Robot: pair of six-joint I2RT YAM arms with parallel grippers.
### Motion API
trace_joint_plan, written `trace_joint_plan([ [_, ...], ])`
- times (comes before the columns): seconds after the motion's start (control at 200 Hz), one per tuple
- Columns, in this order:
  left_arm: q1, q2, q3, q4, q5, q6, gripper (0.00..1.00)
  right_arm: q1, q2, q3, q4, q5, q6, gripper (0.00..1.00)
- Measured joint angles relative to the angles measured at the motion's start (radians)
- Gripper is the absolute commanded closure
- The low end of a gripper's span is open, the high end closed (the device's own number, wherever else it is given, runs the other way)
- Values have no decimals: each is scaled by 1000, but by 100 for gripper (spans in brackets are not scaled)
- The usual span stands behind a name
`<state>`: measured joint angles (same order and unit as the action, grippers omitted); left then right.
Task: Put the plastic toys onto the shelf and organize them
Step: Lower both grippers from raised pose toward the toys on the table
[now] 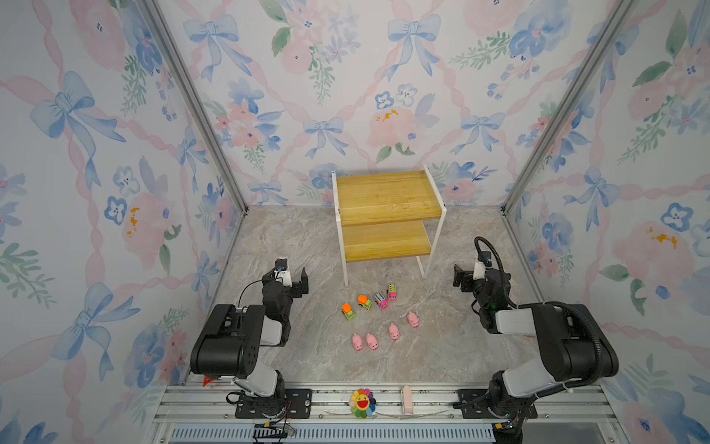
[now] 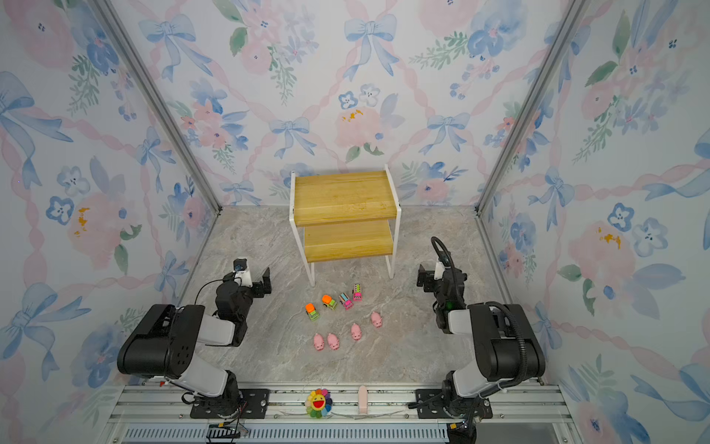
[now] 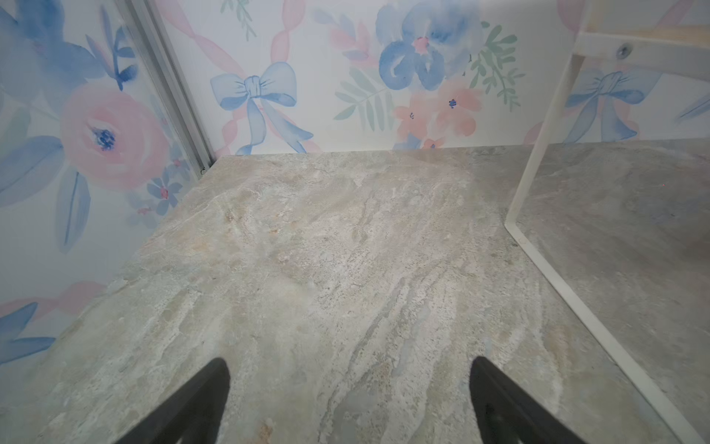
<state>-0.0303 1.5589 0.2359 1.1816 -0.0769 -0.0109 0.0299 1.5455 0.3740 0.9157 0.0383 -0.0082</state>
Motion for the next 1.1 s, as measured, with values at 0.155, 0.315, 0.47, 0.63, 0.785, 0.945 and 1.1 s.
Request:
trace_joint_plan([
  [0.155, 0, 0, 0, 0, 0, 0, 2, 0, 0, 0, 0, 0, 0, 3],
  [0.315, 0, 0, 0, 0, 0, 0, 2, 0, 0, 0, 0, 0, 0, 3],
  [0.47, 0, 0, 0, 0, 0, 0, 2, 0, 0, 0, 0, 0, 0, 3],
  [0.63, 0, 0, 0, 0, 3, 0, 2, -1, 0, 0, 0, 0, 0, 1],
  [0.785, -3, -12, 0, -2, 11, 2, 2, -2, -1, 0, 1, 0, 1, 1],
  [0.945, -31, -126, -17, -28, -8, 11, 2, 5, -154, 3, -150, 20, 6, 3],
  [1.1, -106, -322, 2, -170, -65, 20, 2, 96, -507, 121, -514, 103, 12, 2],
])
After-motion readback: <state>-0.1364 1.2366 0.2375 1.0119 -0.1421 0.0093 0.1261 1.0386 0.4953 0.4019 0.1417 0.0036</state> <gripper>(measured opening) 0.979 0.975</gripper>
